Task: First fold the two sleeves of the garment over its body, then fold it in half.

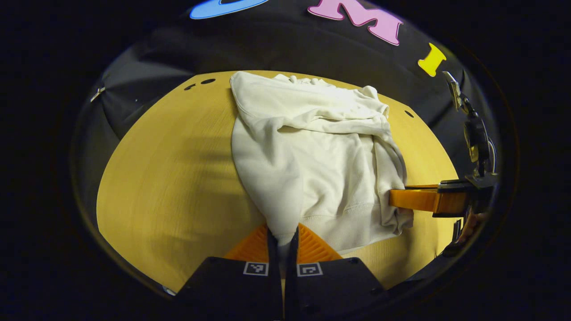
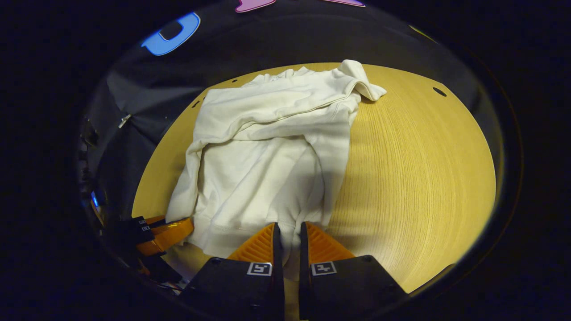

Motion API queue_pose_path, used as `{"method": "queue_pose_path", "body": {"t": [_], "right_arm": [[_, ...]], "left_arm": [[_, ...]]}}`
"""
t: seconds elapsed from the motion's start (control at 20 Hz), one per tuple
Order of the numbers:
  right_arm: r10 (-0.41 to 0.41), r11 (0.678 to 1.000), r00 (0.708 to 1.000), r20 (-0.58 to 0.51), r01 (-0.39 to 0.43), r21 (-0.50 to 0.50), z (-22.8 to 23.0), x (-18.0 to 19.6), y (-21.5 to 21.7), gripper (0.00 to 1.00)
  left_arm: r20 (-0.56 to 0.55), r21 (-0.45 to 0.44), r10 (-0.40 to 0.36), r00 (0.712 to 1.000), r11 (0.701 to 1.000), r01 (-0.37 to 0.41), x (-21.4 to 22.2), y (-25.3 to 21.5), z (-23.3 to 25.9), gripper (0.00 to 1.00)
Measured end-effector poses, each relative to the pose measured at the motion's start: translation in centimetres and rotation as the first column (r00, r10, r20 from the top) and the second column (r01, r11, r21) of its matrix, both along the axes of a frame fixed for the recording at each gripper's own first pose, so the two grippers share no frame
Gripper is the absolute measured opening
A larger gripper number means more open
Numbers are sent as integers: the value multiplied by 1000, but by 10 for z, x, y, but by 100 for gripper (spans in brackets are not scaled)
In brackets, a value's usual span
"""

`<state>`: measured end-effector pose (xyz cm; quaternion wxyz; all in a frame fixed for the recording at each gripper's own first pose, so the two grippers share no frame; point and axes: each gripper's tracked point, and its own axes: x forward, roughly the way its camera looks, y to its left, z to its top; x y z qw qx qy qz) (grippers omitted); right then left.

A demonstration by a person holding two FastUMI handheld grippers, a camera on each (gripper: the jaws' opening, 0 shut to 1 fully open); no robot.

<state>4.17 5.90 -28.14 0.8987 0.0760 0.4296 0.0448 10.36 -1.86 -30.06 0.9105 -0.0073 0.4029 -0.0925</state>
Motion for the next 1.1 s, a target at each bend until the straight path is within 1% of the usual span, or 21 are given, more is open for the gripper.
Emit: {"method": "queue_pose_path", "body": {"t": [0.1,0.15,0.3,0.45,0.5,0.55,0.65,0.8,0.95,1.1], "right_arm": [[3,1000,1000,19,-3,-6,10,0,-3,17],[-1,1000,1000,30,0,5,16,1,-3,17],[-4,999,999,47,2,45,38,3,-3,17],[-25,995,999,45,20,100,55,11,0,17],[-29,993,999,46,23,117,61,17,1,17],[-30,991,998,53,23,129,68,26,4,17],[-29,990,996,84,16,142,85,46,7,17],[-27,992,991,135,10,129,107,82,7,16],[-59,987,983,177,31,157,134,115,4,16],[-83,985,973,216,47,164,159,153,-6,16]], "left_arm": [[-20,-44,22,1000,999,-23,-1,-1,6,8],[-21,-51,25,999,998,-26,0,-1,12,8],[-3,-81,15,1000,997,-15,0,-3,40,8],[9,-106,19,1000,994,-18,5,-3,69,8],[16,-118,20,1000,993,-18,10,-4,79,13],[23,-124,22,1000,992,-19,17,-4,90,8],[29,-132,24,999,991,-20,33,-6,107,8],[34,-153,25,999,988,-20,56,-11,141,8],[68,-130,23,997,991,-14,92,-9,165,8],[90,-121,8,996,993,3,124,-11,183,8]]}}
